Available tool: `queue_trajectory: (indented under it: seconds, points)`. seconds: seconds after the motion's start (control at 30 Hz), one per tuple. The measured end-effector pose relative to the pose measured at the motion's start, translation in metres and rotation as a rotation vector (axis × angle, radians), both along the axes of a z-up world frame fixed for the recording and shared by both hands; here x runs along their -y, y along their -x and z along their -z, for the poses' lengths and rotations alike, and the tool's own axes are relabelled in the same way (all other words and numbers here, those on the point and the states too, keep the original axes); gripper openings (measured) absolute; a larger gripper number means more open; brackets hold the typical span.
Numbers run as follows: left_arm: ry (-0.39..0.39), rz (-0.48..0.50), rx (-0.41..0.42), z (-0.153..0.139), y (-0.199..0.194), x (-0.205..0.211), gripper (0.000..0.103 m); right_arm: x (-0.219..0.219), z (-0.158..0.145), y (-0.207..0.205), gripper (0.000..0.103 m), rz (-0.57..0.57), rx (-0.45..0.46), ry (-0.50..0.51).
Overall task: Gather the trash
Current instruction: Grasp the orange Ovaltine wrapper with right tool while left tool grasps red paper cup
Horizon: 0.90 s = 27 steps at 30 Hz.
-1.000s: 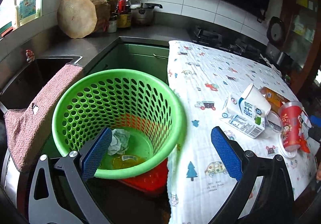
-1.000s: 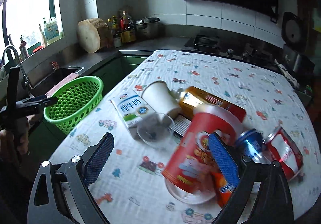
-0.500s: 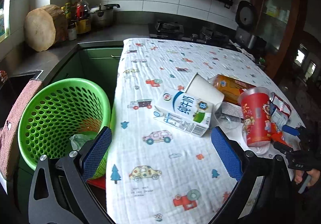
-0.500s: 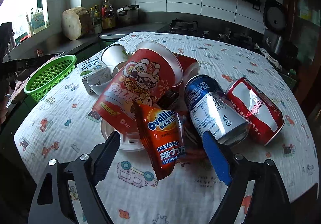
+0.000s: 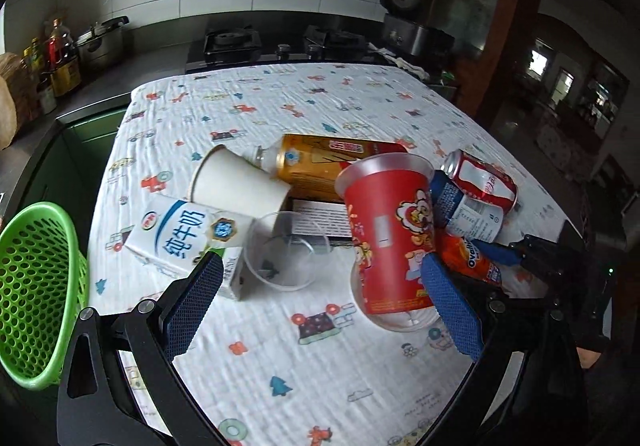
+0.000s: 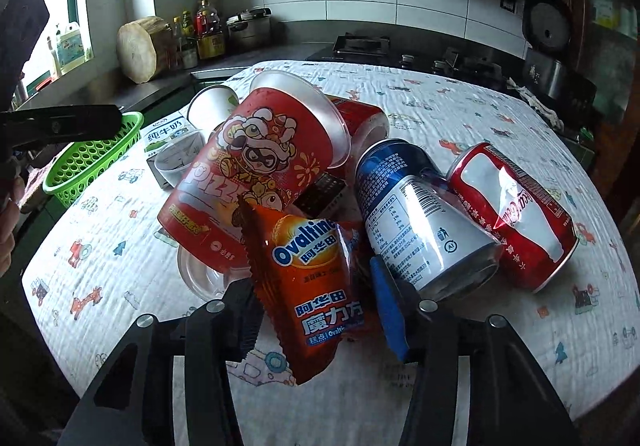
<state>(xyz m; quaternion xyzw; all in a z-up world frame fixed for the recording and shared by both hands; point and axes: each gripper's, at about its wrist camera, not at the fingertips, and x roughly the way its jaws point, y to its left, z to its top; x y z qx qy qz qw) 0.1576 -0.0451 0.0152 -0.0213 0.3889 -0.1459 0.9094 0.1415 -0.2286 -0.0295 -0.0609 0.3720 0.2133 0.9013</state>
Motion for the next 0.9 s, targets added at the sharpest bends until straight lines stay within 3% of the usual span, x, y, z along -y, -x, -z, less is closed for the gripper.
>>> queue_trajectory:
  seconds: [0.27,0.57,0.77,0.9]
  points:
    - [0.006,0.084,-0.07,0.016,-0.031,0.047,0.096,0.018,-0.009,0.011,0.039,0.021,0.027,-0.046]
    - [-0.032,0.083,-0.11,0.033,-0.05,0.066,0.092,0.046,-0.016,0.022,0.036,0.041,0.032,-0.134]
    - [-0.021,0.086,-0.139,0.041,-0.056,0.068,0.072,0.054,-0.022,0.032,0.035,0.031,0.027,-0.187]
    - [-0.025,0.085,-0.124,0.04,-0.052,0.069,0.071,0.057,-0.028,0.039,0.035,0.034,0.031,-0.209]
